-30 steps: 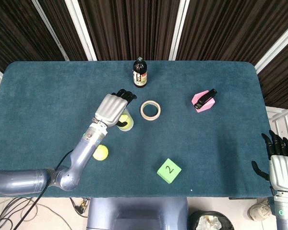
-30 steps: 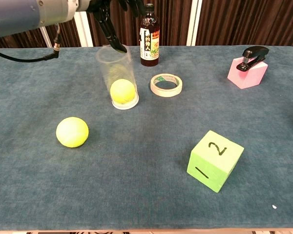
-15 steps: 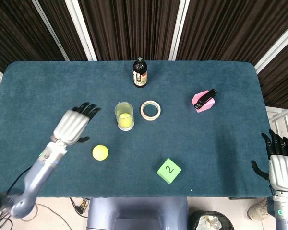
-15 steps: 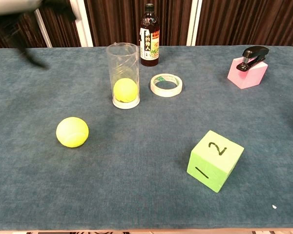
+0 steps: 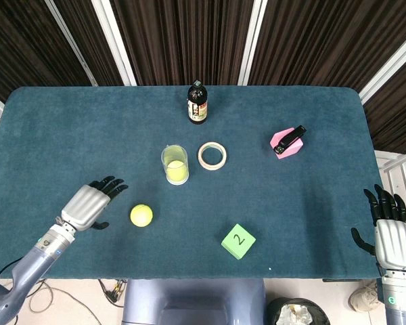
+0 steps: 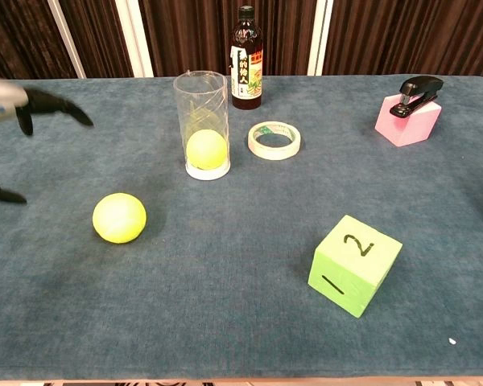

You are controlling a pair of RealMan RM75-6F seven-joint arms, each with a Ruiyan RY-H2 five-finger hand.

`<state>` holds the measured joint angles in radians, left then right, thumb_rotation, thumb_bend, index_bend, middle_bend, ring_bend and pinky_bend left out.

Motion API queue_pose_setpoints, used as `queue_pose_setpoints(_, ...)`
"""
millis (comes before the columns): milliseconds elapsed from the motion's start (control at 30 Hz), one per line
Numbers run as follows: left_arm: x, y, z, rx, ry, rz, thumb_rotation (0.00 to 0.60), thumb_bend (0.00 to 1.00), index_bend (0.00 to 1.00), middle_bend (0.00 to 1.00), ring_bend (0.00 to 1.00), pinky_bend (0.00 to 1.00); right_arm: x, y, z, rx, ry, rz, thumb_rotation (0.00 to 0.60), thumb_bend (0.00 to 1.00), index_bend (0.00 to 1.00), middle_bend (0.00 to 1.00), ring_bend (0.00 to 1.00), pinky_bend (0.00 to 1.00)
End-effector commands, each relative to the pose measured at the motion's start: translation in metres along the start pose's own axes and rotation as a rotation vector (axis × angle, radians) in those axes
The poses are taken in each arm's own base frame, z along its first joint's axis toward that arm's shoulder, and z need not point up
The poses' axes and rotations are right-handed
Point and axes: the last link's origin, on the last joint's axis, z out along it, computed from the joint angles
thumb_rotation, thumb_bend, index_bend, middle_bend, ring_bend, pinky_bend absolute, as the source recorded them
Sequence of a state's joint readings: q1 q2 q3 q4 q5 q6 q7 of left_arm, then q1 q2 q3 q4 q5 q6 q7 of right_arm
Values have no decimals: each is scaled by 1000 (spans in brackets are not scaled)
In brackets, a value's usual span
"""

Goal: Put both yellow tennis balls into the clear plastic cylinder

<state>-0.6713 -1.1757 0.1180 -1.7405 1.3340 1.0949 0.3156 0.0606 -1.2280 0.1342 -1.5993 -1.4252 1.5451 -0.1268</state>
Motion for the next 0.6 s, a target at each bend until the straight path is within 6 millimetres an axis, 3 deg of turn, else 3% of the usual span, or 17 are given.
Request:
queue_pose_setpoints(33,-14,7,4,-25,-29,-2,600,46,152,122,82,308,0,0,0,-2,2,2,600,345,113,30,58,11)
queue_pose_setpoints(300,-37,25,24,-71,-78,-43,600,46,151,126,82,308,1,1,0,-5,3,3,600,346,113,30,58,11)
queue_pose_setpoints(600,-44,46,42,-122,-74,-22,600,62,156,192,116,330,2,2,0,-8,5,6,600,346,113,30,58,11)
